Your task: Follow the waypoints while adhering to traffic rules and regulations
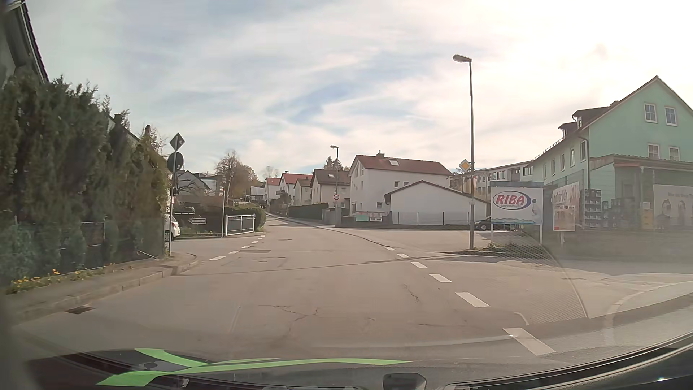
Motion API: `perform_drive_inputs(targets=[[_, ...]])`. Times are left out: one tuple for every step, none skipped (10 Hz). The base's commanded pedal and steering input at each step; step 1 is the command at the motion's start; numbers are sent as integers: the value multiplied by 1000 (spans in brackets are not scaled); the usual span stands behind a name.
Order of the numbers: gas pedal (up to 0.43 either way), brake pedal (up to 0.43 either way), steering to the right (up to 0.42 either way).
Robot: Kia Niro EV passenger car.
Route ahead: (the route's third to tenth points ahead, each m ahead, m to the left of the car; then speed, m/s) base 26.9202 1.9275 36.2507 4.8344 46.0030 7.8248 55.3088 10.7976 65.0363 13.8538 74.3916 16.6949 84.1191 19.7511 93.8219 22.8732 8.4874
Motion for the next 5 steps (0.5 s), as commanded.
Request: perform_drive_inputs(targets=[[39, 0, -17], [87, 0, -17], [87, 0, -17], [87, 0, -19], [79, 0, -19]])
